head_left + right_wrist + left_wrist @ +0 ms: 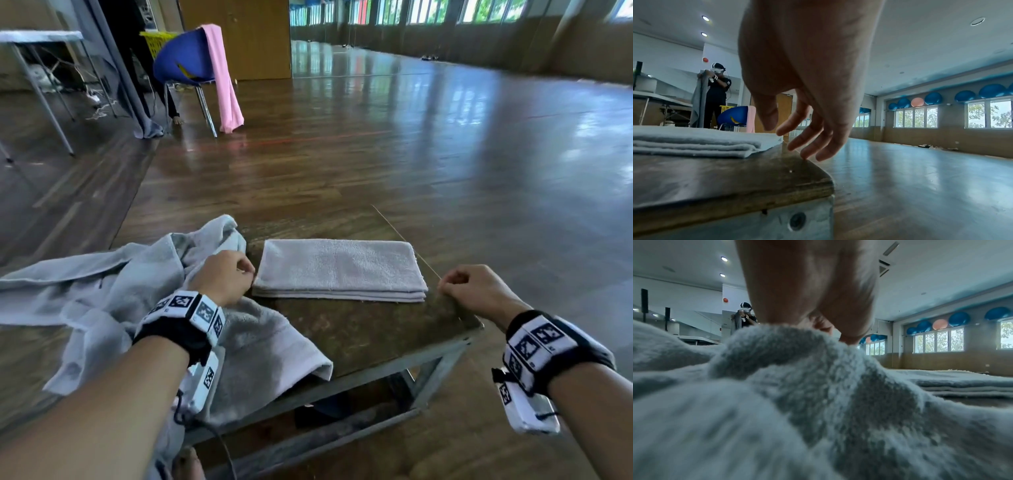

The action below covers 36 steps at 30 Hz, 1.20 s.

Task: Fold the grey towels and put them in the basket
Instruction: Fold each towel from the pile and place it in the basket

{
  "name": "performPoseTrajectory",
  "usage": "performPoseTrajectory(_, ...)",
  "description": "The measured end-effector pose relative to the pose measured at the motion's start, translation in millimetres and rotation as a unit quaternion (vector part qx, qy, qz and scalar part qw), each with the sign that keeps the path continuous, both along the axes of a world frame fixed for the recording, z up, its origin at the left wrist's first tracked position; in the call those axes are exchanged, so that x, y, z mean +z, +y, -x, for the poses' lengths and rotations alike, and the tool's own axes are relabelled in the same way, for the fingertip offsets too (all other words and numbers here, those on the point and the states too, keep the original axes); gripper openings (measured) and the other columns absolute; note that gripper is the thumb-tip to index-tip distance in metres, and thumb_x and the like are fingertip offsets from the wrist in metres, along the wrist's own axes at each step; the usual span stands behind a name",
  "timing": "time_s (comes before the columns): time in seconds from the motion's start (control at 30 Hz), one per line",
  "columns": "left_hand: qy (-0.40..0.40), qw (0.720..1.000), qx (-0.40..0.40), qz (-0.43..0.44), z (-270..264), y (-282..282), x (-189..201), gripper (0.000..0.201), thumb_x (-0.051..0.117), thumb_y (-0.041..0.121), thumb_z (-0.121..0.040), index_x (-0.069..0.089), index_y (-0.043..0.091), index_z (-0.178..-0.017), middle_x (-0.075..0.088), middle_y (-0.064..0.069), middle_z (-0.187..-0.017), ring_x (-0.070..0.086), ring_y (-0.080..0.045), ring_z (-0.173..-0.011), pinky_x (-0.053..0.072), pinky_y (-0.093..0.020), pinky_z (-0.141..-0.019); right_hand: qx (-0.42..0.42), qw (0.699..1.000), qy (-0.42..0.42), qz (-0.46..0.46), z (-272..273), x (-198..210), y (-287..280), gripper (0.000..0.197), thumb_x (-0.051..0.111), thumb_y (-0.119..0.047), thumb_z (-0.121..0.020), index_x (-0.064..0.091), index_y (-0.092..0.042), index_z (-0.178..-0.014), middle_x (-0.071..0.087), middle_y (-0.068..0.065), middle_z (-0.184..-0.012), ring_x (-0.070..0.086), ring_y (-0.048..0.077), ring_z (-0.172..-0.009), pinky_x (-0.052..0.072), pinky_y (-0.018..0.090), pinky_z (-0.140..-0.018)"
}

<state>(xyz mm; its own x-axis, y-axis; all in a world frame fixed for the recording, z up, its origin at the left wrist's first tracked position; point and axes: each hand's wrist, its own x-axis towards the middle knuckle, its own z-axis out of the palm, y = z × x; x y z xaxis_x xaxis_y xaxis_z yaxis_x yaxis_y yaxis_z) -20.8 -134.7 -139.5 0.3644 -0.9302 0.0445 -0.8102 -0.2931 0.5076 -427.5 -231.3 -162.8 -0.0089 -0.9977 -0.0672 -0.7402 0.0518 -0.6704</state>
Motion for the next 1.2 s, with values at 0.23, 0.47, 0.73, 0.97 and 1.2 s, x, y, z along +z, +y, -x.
performPoseTrajectory(0.23, -0.085, 0.993, 0.032, -0.075, 15, -13, -6, 0.047, 0.067, 0.047, -0.086, 0.069, 0.007, -0.063, 0.066, -0.007, -0.06, 0.064, -0.024, -0.064, 0.052, -0.035, -0.061, -0.005, 0.999, 0.049, -0.018, -31, -1, 1, 0.037, 0.073, -0.05, -0.085, 0.07, -0.02, -0.065, 0.068, 0.0, -0.076, 0.063, 0.023, -0.082, 0.047, 0.03, -0.072)
performPoseTrajectory(0.47, -0.108, 0.989, 0.052, -0.081, 14, -12, -8, 0.036, 0.074, 0.044, -0.083, 0.068, 0.009, -0.075, 0.067, -0.006, -0.07, 0.063, -0.023, -0.07, 0.046, -0.031, -0.057, -0.021, 0.996, 0.085, -0.018, -51, 3, 3, 0.021, 0.076, -0.039, -0.084, 0.073, -0.018, -0.083, 0.071, 0.01, -0.105, 0.064, 0.03, -0.103, 0.053, 0.039, -0.093)
performPoseTrajectory(0.73, -0.032, 0.998, 0.053, -0.023, 13, -3, -3, 0.039, 0.071, 0.025, -0.083, 0.064, 0.003, -0.052, 0.062, -0.008, -0.052, 0.062, -0.023, -0.055, 0.046, -0.034, -0.051, -0.022, 0.999, 0.023, 0.035, -51, 7, 9, 0.015, 0.078, -0.021, -0.082, 0.064, -0.026, -0.077, 0.07, 0.004, -0.098, 0.061, 0.025, -0.106, 0.051, 0.037, -0.09)
performPoseTrajectory(0.97, -0.014, 0.997, 0.079, -0.013, 9, -2, 4, 0.04, 0.067, 0.025, -0.081, 0.042, 0.011, -0.053, 0.047, -0.005, -0.053, 0.051, -0.028, -0.055, 0.041, -0.031, -0.055, 0.004, 0.998, -0.018, 0.054, -42, 13, 8, 0.009, 0.074, -0.017, -0.079, 0.07, -0.022, -0.072, 0.068, -0.006, -0.074, 0.059, 0.012, -0.072, 0.04, 0.022, -0.061)
performPoseTrajectory(1.2, -0.074, 0.995, 0.068, -0.021, 14, -2, -5, 0.013, 0.069, 0.03, -0.074, 0.066, 0.017, -0.074, 0.067, -0.001, -0.075, 0.064, -0.024, -0.08, 0.051, -0.036, -0.07, 0.058, 0.995, 0.059, 0.051, -30, 2, 9, 0.009, 0.072, -0.024, -0.079, 0.068, -0.026, -0.071, 0.067, -0.007, -0.076, 0.062, 0.017, -0.08, 0.046, 0.029, -0.07)
